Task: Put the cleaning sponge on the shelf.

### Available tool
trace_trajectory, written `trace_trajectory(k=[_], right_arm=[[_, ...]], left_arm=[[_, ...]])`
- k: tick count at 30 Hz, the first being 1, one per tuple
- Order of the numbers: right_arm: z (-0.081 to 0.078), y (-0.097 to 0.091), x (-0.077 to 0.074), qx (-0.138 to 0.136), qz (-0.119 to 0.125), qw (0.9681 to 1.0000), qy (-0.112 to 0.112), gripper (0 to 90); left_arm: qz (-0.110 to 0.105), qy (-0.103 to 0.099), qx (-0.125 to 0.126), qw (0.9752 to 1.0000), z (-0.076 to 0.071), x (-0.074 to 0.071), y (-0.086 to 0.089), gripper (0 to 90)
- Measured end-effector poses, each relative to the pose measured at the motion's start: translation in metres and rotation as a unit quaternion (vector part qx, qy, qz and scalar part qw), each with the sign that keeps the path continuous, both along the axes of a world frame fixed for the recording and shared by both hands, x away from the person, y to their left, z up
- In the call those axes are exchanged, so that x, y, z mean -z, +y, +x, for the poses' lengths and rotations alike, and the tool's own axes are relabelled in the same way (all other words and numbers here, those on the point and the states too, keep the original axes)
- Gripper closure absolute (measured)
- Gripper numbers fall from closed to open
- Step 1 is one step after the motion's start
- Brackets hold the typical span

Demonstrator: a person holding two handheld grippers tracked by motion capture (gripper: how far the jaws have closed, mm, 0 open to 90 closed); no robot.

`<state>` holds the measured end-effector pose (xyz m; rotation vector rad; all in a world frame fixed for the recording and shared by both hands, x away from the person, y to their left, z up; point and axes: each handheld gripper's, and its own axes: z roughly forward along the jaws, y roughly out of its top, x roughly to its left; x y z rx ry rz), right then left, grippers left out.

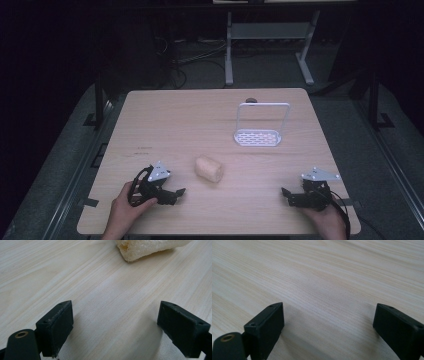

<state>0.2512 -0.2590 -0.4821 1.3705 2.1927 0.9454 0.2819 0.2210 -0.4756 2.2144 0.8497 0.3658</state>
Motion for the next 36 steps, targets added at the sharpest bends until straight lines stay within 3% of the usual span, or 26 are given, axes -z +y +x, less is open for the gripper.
trace_trajectory(k=[8, 22, 24, 36], right_arm=[[0.0009, 0.0025, -0.0001, 0.008, 0.001, 1.0000, 0.001, 9.8], [0.0036, 0.0018, -0.0035, -0.008, -0.003, 0.9999, 0.014, 10.2], [0.0043, 0.0008, -0.0046, -0.008, 0.006, 0.9998, 0.017, 14.2], [0.0092, 0.0028, -0.0085, -0.015, -0.001, 0.9999, 0.006, 14.2]], left_arm=[[0.000, 0.000, 0.000, 1.0000, 0.0000, 0.0000, 0.0000, 12.8], [-0.002, 0.000, -0.001, 1.0000, -0.0001, 0.0002, -0.0003, 12.8], [-0.002, 0.000, -0.001, 1.0000, -0.0001, 0.0002, -0.0003, 12.8], [-0.001, 0.000, -0.002, 1.0000, 0.0000, 0.0001, -0.0005, 12.7]])
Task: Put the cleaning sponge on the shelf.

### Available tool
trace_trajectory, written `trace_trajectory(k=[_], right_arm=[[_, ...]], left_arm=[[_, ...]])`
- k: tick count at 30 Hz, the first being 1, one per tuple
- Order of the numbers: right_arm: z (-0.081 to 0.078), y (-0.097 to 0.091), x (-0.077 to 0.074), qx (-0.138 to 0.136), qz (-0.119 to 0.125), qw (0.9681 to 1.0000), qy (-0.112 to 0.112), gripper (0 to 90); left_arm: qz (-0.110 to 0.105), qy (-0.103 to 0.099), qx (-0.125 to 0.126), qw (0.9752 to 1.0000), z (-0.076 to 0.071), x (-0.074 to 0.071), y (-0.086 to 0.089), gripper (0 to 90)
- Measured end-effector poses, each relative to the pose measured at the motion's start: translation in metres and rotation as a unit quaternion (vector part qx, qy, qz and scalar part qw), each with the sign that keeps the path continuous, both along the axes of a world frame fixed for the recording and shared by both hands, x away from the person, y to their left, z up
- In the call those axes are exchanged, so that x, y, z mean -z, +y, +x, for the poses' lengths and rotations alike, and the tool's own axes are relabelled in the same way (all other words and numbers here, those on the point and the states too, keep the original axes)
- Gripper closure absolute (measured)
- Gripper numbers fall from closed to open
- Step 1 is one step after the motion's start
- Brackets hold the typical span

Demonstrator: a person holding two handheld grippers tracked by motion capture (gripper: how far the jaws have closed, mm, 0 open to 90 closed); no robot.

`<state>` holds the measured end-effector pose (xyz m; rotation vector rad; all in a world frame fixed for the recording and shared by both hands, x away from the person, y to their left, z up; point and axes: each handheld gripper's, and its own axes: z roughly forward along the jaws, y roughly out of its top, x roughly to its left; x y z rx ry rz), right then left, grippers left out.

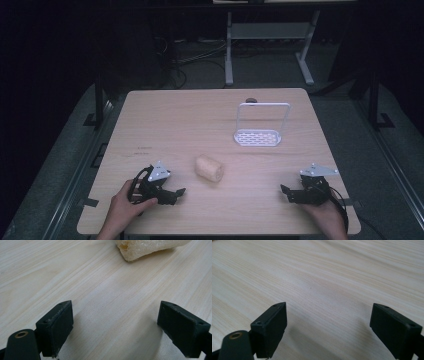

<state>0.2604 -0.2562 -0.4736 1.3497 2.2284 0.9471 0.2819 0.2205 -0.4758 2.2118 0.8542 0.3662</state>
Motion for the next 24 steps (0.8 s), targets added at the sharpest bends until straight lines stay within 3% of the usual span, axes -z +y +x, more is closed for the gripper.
trace_trajectory(k=[14, 24], right_arm=[[0.009, 0.003, -0.008, -0.019, 0.012, 0.9997, -0.009, 14.2], [0.015, 0.015, -0.017, -0.045, 0.013, 0.9988, -0.010, 14.2]], left_arm=[[0.001, -0.001, 0.001, 1.0000, 0.000, 0.000, 0.000, 12.8], [-0.001, 0.000, 0.000, 1.0000, 0.000, 0.000, 0.000, 12.8]])
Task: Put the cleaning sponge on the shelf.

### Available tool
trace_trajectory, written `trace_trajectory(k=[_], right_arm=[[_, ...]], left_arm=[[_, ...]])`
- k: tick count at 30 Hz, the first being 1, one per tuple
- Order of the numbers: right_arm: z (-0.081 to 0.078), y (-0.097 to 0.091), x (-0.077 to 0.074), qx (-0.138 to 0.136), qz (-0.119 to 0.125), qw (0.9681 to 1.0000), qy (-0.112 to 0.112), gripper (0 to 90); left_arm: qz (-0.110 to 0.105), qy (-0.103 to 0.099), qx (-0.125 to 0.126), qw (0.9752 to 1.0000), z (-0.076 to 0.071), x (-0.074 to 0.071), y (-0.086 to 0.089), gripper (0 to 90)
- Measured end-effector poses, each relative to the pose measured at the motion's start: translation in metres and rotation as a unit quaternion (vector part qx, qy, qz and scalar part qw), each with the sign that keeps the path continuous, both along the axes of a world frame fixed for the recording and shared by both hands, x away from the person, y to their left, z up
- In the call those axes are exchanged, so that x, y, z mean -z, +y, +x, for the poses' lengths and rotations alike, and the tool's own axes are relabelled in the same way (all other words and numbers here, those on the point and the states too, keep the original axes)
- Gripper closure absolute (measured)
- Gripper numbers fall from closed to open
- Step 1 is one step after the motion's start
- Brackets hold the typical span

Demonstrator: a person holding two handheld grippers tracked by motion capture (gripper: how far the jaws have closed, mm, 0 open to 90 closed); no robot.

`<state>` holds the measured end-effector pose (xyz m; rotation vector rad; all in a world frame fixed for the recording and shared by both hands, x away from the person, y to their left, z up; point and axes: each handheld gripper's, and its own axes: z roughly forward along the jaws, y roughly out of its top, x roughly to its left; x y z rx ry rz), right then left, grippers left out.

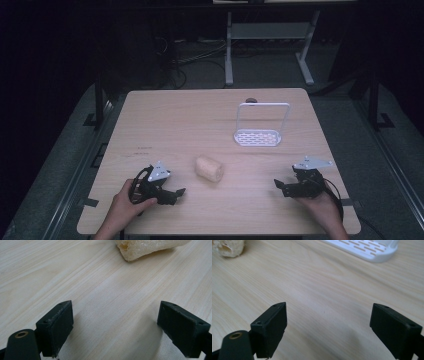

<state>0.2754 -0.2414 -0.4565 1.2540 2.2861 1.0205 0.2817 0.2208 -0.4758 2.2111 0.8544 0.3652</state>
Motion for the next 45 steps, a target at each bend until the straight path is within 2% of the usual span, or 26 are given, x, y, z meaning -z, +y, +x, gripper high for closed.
trace_trajectory(k=[4, 20, 30, 45], right_arm=[[0.004, 0.005, -0.004, -0.011, 0.002, 0.9999, -0.006, 14.2], [0.012, 0.020, -0.010, -0.041, 0.014, 0.9990, -0.007, 14.2], [0.019, 0.034, -0.014, -0.076, 0.010, 0.9970, -0.011, 14.3], [0.026, 0.051, -0.019, -0.098, 0.014, 0.9950, -0.014, 14.3]], left_arm=[[0.000, 0.000, 0.000, 1.0000, 0.000, 0.000, 0.000, 12.8], [0.000, -0.001, 0.000, 1.0000, 0.000, 0.000, 0.000, 12.8], [0.001, -0.002, 0.000, 1.0000, 0.000, 0.000, 0.000, 12.8], [0.002, -0.002, -0.005, 1.0000, 0.000, 0.000, -0.001, 12.8]])
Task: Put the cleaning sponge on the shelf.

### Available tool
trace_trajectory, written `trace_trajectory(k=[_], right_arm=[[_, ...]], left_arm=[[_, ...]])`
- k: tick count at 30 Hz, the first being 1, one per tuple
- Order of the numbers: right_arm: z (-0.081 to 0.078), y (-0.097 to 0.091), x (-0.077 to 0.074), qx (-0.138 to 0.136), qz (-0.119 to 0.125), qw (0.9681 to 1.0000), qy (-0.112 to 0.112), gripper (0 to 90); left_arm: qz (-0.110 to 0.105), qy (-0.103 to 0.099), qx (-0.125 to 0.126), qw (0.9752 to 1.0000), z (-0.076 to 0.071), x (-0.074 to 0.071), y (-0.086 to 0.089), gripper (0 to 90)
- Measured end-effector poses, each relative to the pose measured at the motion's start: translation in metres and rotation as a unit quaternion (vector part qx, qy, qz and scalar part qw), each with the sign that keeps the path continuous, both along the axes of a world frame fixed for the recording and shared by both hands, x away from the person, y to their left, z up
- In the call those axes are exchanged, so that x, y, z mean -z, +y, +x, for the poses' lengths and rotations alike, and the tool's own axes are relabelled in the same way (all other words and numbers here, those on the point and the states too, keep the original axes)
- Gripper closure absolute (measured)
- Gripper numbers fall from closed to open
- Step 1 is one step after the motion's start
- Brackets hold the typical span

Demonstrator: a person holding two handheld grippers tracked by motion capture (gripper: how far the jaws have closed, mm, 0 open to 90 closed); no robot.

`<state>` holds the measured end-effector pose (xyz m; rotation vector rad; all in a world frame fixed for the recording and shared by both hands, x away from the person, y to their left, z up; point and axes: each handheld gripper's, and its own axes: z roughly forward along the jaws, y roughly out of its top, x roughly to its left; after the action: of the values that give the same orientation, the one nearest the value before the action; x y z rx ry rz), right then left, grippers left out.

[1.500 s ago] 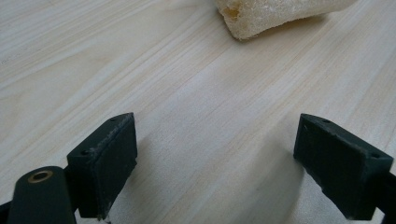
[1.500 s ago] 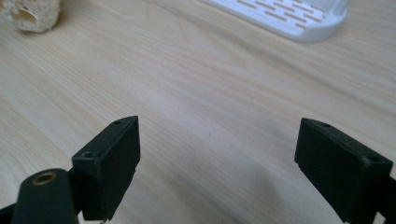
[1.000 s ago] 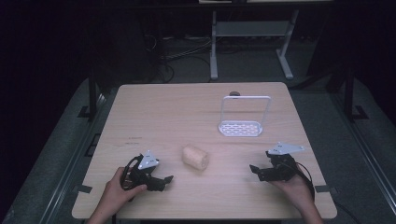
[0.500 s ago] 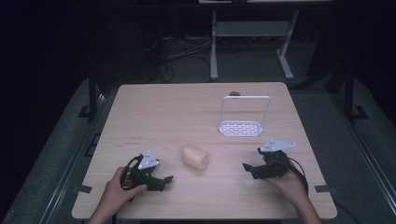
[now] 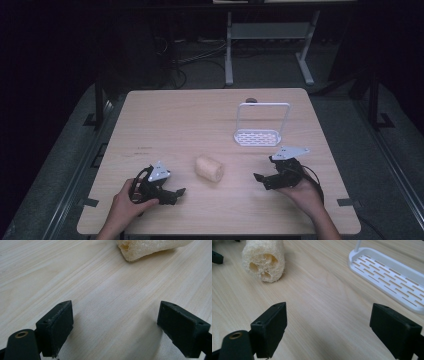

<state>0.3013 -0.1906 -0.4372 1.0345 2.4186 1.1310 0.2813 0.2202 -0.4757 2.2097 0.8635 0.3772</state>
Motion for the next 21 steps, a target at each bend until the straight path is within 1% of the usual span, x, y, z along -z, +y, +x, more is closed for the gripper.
trace_trajectory(k=[14, 16, 21], right_arm=[[0.009, 0.016, -0.006, -0.021, 0.002, 0.9998, -0.005, 14.4], [0.010, 0.020, -0.008, -0.026, 0.007, 0.9996, -0.008, 14.4], [0.012, 0.027, -0.009, -0.035, 0.009, 0.9993, -0.009, 14.4]], left_arm=[[-0.003, 0.000, 0.001, 1.0000, 0.000, 0.000, 0.000, 12.8], [-0.005, 0.002, 0.000, 1.0000, 0.000, 0.000, 0.000, 12.8], [-0.003, 0.002, 0.000, 1.0000, 0.000, 0.000, 0.000, 12.8]])
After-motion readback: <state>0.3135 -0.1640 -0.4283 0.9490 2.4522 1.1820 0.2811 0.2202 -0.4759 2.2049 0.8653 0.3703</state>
